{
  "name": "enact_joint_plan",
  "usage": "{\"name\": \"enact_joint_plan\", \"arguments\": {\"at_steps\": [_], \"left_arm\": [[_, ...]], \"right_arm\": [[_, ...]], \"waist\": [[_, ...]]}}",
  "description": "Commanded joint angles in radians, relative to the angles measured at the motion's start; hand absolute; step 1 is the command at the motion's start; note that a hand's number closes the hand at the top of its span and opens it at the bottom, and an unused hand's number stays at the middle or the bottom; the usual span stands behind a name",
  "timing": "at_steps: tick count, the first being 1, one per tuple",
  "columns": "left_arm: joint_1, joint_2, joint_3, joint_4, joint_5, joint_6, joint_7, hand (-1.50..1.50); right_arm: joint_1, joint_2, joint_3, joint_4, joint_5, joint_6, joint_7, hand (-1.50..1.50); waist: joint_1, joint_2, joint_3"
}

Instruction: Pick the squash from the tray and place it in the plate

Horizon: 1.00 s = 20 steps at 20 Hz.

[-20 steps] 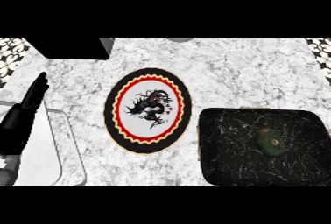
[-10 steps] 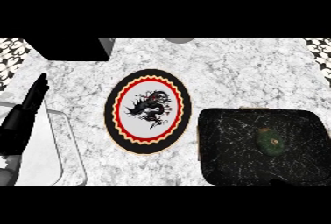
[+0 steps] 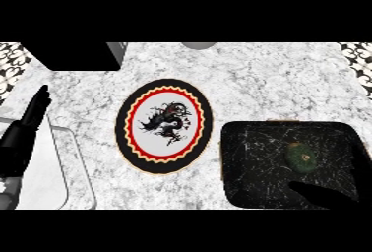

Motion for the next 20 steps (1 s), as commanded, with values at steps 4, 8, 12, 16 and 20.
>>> {"name": "enact_joint_plan", "arguments": {"at_steps": [4,8,12,16,20], "left_arm": [[0.089,-0.069,-0.052,0.068,-0.041,0.019,-0.036,0.0],[0.125,-0.042,-0.025,0.022,-0.004,-0.009,-0.033,0.0],[0.149,-0.06,-0.044,0.025,-0.042,0.031,-0.052,0.0],[0.159,-0.043,-0.023,0.034,-0.001,-0.023,-0.068,0.0],[0.191,-0.064,-0.027,0.019,-0.033,0.008,-0.087,0.0]], "right_arm": [[-0.107,0.057,0.032,0.108,-0.02,0.071,0.007,-1.5],[-0.089,0.088,0.032,0.194,-0.02,0.074,-0.063,-1.5],[-0.134,0.112,0.005,0.26,-0.04,0.088,-0.094,-1.5],[-0.149,0.137,0.037,0.275,-0.013,0.099,-0.094,-1.5],[-0.128,0.18,-0.001,0.294,-0.016,0.053,-0.225,1.5]], "waist": [[-0.004,0.009,-0.024],[-0.001,0.006,-0.023],[0.001,0.006,-0.023],[0.0,0.005,-0.024],[-0.006,0.003,-0.024]]}}
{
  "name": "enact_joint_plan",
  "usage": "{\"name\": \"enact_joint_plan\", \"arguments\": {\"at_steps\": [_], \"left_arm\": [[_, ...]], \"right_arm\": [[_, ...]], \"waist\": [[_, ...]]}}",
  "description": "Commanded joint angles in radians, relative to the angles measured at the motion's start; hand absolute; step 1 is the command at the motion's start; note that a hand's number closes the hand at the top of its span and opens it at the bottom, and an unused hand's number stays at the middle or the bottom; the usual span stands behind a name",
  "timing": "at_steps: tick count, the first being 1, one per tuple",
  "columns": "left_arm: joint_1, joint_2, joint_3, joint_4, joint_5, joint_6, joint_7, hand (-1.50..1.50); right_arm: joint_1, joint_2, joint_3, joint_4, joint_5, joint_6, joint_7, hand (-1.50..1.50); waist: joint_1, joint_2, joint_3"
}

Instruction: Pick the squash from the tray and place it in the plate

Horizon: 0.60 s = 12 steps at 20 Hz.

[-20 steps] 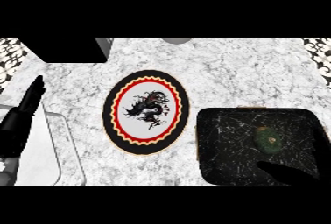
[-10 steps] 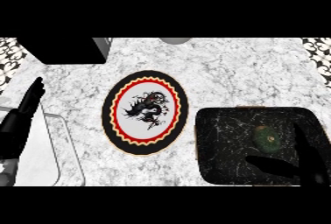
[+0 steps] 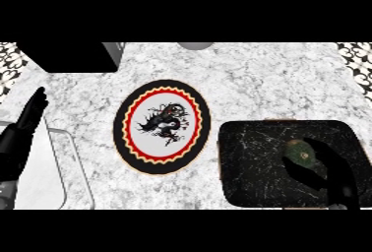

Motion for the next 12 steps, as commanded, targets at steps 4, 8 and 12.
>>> {"name": "enact_joint_plan", "arguments": {"at_steps": [4,8,12], "left_arm": [[0.087,-0.065,-0.037,0.077,-0.038,0.014,-0.04,0.0],[0.038,-0.046,-0.067,0.036,-0.032,-0.009,-0.008,0.0],[-0.027,-0.047,-0.079,0.049,-0.037,-0.019,0.028,0.0]], "right_arm": [[-0.033,0.026,-0.019,0.074,0.014,0.02,-0.078,1.5],[-0.143,-0.165,0.136,0.15,0.137,0.278,-0.165,1.5],[-0.254,-0.305,0.197,0.197,0.186,0.49,-0.278,1.5]], "waist": [[0.003,0.012,-0.024],[0.088,0.032,-0.026],[0.112,0.038,-0.025]]}}
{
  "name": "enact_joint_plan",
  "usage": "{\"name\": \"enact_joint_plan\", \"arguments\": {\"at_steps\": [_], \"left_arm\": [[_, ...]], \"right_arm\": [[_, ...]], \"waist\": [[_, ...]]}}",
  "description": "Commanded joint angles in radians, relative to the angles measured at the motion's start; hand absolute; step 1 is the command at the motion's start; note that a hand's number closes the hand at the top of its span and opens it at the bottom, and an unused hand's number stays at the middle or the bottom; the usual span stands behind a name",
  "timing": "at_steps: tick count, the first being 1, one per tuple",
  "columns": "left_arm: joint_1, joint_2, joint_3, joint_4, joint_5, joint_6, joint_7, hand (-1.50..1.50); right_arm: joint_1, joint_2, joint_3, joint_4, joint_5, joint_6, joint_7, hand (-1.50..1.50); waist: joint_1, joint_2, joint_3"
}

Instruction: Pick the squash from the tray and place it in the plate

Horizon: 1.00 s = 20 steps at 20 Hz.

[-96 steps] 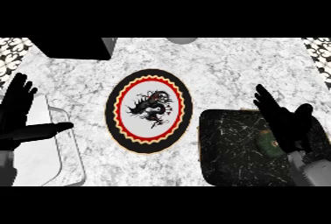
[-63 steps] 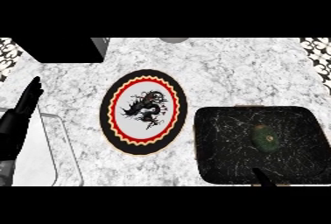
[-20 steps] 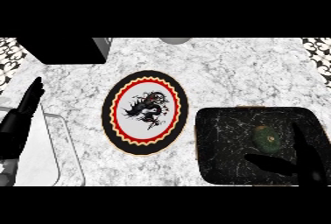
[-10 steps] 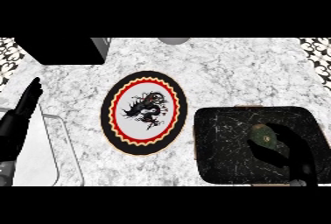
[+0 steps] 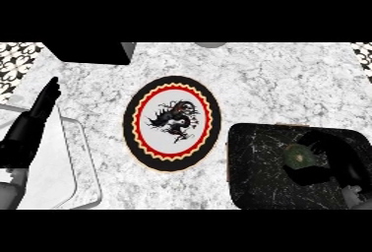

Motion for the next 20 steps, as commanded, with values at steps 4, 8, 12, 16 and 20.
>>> {"name": "enact_joint_plan", "arguments": {"at_steps": [4,8,12,16,20], "left_arm": [[0.085,-0.061,-0.054,0.085,-0.04,0.026,-0.023,0.0],[0.103,-0.046,-0.024,0.067,-0.034,0.033,-0.032,0.0],[0.165,-0.026,-0.014,0.041,-0.028,0.023,-0.055,0.0],[0.164,-0.038,-0.007,0.029,-0.019,0.042,-0.027,0.0],[0.191,-0.027,-0.01,0.003,-0.028,0.052,-0.027,0.0]], "right_arm": [[-0.233,-0.052,0.062,0.214,0.107,0.189,-0.182,1.5],[-0.314,-0.005,0.022,0.326,0.181,0.092,-0.25,1.5],[-0.341,-0.002,-0.022,0.298,0.212,-0.004,-0.304,1.5],[-0.362,-0.025,-0.063,0.155,0.21,-0.046,-0.337,1.5],[-0.378,0.017,-0.059,0.013,0.153,-0.015,-0.4,1.5]], "waist": [[-0.002,0.006,-0.015],[-0.029,-0.002,-0.015],[-0.043,-0.01,-0.016],[-0.071,-0.017,-0.017],[-0.07,-0.019,-0.017]]}}
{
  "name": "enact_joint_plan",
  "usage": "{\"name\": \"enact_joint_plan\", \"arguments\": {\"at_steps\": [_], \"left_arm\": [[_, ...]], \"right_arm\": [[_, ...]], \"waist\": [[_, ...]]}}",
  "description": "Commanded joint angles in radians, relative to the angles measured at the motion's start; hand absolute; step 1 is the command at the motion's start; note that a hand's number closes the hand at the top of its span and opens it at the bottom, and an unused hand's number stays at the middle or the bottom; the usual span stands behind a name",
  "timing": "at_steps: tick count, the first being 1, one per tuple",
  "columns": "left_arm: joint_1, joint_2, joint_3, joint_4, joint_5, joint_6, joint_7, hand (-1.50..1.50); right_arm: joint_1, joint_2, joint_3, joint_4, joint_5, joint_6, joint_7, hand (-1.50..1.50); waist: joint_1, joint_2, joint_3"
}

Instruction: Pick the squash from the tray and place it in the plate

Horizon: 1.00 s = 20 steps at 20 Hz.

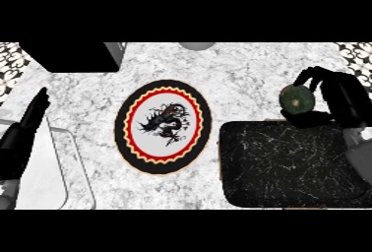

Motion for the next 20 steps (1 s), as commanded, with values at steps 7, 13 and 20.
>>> {"name": "enact_joint_plan", "arguments": {"at_steps": [7,13,20], "left_arm": [[0.115,-0.057,-0.021,0.055,-0.008,0.007,-0.059,0.0],[0.092,-0.049,-0.017,0.04,-0.007,-0.005,-0.044,0.0],[0.076,-0.08,-0.044,0.06,-0.03,0.016,-0.046,0.0]], "right_arm": [[-0.07,0.059,0.018,-0.33,-0.078,0.12,0.04,1.5],[-0.199,0.218,0.092,-0.347,-0.021,0.157,0.211,1.5],[-0.365,0.431,0.158,-0.16,0.028,0.194,0.364,1.5]], "waist": [[-0.01,0.006,-0.027],[0.008,0.01,-0.027],[0.03,0.017,-0.027]]}}
